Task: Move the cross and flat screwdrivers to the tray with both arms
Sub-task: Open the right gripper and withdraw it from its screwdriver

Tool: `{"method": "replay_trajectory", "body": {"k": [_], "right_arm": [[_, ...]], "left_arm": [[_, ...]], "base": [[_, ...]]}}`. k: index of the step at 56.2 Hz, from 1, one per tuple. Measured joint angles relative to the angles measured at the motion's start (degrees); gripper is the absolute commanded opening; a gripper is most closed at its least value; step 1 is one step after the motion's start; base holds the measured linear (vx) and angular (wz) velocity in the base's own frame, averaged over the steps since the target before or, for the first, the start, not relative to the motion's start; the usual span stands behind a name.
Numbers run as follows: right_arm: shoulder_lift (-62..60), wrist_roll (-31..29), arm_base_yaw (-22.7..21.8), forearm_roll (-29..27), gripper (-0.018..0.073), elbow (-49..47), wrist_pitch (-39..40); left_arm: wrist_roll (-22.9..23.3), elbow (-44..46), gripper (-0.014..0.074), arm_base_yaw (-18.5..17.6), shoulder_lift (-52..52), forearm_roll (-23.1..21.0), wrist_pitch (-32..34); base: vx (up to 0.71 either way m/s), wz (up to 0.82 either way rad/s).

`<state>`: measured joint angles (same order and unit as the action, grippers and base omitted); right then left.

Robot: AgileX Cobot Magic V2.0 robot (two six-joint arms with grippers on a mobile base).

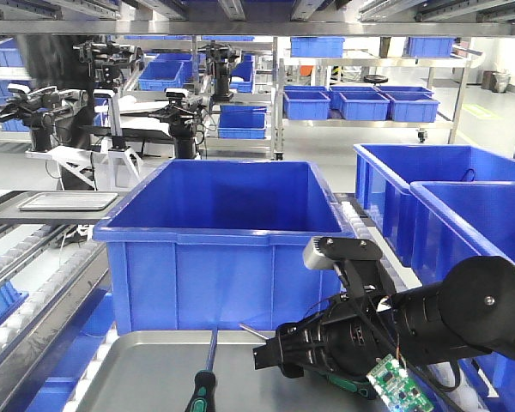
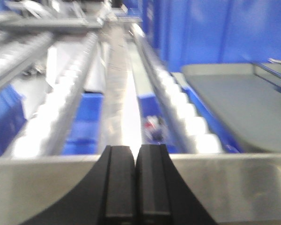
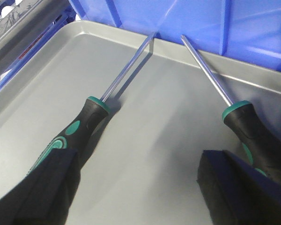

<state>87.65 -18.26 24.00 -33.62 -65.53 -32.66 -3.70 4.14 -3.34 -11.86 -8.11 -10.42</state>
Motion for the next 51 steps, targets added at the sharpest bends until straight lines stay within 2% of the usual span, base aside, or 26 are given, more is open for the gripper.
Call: {"method": "replay_trajectory", "body": {"k": [5,13,51], "right_arm": [[0.00,0.00,0.00,0.00,0.0594,0.00,0.00],[0.00,0.00,0.00,0.00,0.0594,0.00,0.00],[0.00,0.00,0.00,-0.07,0.0592,-0.05,0.02]], "left_arm": [[0.00,-4.01,-0.0007,0.94,5.42,0.00,2.70],[0.00,-5.55,-0.0006,1.08,11.90,0.43,3.00],[0.00,-5.55,-0.0006,1.08,12.52,0.81,3.20]], "base": [[0.00,0.00],[0.00,0.00],[0.00,0.00]]}}
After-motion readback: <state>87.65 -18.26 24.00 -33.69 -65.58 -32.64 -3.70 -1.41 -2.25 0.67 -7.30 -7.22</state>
